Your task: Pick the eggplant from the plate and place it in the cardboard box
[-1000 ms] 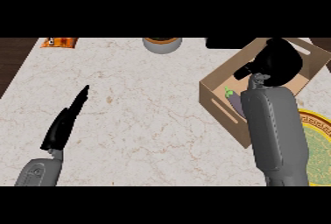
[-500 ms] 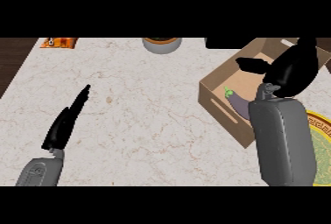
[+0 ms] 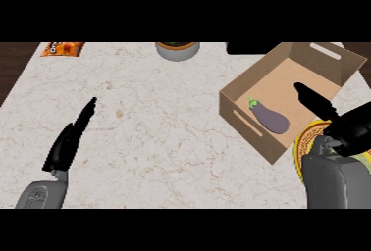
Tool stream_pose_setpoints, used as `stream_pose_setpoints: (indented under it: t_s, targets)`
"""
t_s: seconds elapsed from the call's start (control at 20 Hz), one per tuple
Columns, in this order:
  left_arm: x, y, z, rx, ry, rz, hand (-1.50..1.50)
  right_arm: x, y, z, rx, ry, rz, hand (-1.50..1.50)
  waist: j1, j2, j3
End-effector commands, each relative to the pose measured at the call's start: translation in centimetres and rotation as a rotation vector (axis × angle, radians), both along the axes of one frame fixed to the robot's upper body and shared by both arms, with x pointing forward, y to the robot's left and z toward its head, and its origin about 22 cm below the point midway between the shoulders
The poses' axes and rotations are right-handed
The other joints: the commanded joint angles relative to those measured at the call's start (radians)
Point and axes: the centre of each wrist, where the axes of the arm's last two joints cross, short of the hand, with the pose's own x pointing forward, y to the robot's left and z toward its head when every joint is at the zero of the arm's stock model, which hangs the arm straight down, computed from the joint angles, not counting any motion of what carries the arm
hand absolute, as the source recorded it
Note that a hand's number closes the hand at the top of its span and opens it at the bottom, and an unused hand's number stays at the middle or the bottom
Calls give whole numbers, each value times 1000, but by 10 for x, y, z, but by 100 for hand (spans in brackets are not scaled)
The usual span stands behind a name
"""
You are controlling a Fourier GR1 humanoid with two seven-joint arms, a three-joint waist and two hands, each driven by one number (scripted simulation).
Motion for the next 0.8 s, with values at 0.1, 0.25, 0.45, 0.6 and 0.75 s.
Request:
stream_pose_setpoints:
  t_s: [0.1,0.25,0.45,0.6,0.75]
  targets:
    - [11,-1,8,3,-6,7,0,-45,-23,-25,1,-155,-107,-150,-2,2,0]
    - [-1,3,6,-3,3,-7,0,-83,-30,-41,-13,-186,-151,-150,-2,-1,1]
    - [-4,13,-5,-9,8,-10,0,-111,-44,-44,-41,-203,-160,-150,-2,2,0]
    - [8,-9,-7,-9,11,4,0,-130,-50,-59,-33,-166,-152,-150,-2,2,0]
    - [-11,8,-8,2,-3,-3,0,-144,-51,-54,-34,-160,-152,-150,3,2,0]
